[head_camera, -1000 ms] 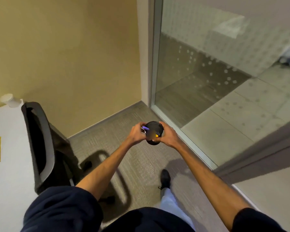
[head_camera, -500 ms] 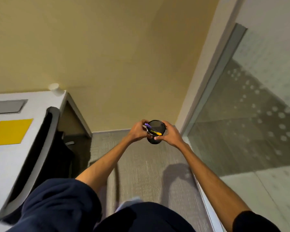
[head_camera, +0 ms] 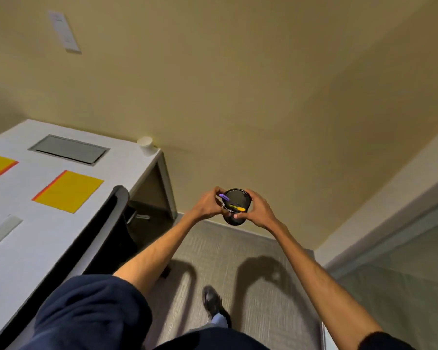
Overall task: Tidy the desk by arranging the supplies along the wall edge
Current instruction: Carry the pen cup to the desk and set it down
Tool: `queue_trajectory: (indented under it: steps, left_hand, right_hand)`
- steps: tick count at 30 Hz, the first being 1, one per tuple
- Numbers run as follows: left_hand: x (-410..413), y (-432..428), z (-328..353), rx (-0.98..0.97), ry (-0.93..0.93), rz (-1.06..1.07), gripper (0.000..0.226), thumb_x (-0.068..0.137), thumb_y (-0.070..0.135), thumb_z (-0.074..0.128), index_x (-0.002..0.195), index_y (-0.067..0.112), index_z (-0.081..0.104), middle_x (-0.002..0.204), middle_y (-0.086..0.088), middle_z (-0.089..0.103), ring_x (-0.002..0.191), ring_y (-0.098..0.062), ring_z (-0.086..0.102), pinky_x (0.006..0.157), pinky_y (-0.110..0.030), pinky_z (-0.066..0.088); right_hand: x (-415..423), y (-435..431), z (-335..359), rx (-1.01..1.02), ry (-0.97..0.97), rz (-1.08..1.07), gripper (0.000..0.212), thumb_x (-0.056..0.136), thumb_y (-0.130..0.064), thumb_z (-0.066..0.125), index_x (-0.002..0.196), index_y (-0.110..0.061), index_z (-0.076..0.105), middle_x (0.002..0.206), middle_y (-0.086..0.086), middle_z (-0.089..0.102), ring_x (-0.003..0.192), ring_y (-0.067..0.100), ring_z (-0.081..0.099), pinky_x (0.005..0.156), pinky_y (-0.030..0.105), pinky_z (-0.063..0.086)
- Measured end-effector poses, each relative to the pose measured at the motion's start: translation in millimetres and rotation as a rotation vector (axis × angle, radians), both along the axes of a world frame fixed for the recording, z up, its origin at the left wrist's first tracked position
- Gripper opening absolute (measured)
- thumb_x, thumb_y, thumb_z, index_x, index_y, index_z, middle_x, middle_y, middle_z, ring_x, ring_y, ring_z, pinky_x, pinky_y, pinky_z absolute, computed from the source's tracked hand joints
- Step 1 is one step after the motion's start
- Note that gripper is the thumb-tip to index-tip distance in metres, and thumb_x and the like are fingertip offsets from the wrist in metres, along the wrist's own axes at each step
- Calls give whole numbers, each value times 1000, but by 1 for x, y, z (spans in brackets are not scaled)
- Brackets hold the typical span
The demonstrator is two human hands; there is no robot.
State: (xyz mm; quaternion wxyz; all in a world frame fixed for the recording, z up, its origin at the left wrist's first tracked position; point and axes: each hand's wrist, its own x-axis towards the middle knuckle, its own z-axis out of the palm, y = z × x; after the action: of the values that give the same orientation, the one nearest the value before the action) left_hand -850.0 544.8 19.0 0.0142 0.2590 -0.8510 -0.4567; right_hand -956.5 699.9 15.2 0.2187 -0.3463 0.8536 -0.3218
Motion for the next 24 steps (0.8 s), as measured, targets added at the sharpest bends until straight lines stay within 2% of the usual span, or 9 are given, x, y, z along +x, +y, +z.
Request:
queue_trajectory:
  steps: [4, 8, 11, 19, 24]
  left_hand:
    - [-33, -66, 8, -42, 11, 36, 66, 66, 12, 89, 123, 2, 56, 118, -13, 64, 92, -27, 64, 86, -42, 55]
    - [-58, -129, 20, -64, 51, 139, 62, 65, 11, 88, 117, 3, 57, 114, -14, 68, 88, -30, 65, 84, -44, 55]
    - [-57, -165, 23, -65, 55, 201, 61, 67, 12, 88, 118, 3, 55, 112, -14, 66, 83, -23, 61, 84, -45, 54]
    - [-35, -237, 23, -118, 75, 410, 61, 70, 14, 86, 123, 4, 58, 115, -13, 67, 99, -30, 66, 92, -43, 54]
    - [-22, -271, 17, -189, 91, 536, 61, 76, 22, 82, 130, 9, 56, 124, -11, 65, 101, -25, 64, 93, -42, 54]
  right_hand:
    - [-53, -71, 12, 64, 42, 155, 87, 65, -28, 90, 139, -10, 46, 138, 9, 54, 127, 27, 51, 107, 40, 43]
    - [-96, -148, 30, 51, 102, 239, 92, 64, -27, 91, 141, -8, 45, 140, 10, 52, 128, 27, 50, 109, 41, 42]
    - [-104, -194, 34, 28, 98, 308, 91, 63, -24, 91, 140, -8, 45, 139, 10, 53, 127, 26, 51, 108, 38, 43]
    - [-107, -305, 35, -12, 82, 517, 89, 65, -20, 90, 141, -7, 44, 140, 11, 51, 128, 26, 49, 109, 38, 40]
    - [-108, -371, 32, -44, 54, 660, 87, 63, -19, 91, 138, -8, 48, 135, 11, 55, 124, 26, 52, 107, 41, 43]
